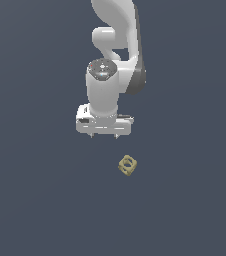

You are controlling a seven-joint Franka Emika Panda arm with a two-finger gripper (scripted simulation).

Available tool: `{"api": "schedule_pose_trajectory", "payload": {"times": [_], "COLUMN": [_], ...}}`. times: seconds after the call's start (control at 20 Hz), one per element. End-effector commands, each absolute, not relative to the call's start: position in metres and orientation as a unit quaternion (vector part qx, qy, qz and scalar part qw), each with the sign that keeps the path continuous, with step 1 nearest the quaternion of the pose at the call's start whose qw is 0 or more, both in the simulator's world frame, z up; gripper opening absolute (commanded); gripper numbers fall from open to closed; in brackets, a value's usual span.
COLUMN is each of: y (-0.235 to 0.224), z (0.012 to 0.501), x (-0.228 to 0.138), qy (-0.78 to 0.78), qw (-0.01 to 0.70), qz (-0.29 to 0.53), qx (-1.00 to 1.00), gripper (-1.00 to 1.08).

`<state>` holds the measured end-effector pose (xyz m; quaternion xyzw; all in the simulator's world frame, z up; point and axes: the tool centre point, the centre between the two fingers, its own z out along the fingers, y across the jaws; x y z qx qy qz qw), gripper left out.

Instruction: Pick up the object and move it to a goal position.

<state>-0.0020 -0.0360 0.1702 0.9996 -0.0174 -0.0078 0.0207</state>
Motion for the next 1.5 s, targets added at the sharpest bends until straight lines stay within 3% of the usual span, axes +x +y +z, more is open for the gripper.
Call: {"api": "schedule_pose_trajectory", "payload": {"times": [0.0,1.45], "y": [-0.036,-0.004], "z": [0.17,0.149], "x": [-0.002,0.025], "qy": [-0.017,-0.124], "qw": [0.021,0.011], "qz": [-0.008,-0.005], "qx": [1.0,0.992], "gripper": [1.0,1.0]}}
